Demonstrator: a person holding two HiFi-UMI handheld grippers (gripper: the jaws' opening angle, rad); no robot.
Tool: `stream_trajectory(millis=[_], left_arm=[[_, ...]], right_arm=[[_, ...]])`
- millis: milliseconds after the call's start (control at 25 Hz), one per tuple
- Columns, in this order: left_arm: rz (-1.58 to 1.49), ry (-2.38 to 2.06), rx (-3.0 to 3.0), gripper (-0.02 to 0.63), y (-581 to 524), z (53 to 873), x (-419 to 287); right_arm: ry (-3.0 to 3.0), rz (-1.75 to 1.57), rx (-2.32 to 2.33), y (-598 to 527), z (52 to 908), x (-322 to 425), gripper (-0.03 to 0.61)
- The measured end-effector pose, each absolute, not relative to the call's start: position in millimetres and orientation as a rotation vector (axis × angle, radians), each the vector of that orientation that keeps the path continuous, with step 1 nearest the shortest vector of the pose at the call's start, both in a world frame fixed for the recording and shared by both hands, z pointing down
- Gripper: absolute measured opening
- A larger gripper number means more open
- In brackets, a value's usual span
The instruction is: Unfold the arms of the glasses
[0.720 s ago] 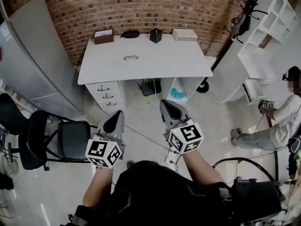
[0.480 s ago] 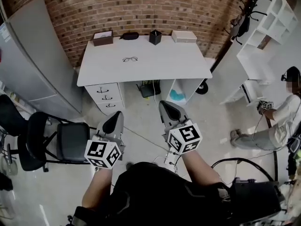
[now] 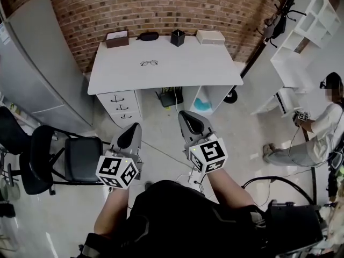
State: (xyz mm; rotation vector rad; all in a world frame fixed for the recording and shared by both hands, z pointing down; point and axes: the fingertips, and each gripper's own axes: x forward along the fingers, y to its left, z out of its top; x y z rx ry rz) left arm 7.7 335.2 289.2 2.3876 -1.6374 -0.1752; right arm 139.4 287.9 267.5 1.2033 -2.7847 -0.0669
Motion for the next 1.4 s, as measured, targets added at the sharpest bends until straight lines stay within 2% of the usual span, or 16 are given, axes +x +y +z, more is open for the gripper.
stream_trajectory(millis=[960,1400], left_arm=[[-0.195,-1.518,2.401,0.009,332.1,309.5,-46.2],[-0.157,-1.541,2.358,0.009,271.2,323.9,-43.4]], right_arm=[[-2.745,0.030,1.315,284.9,276.8,102.0,0.008],[-2.760,0.095,1.278,218.5,295.8,100.2,0.008]])
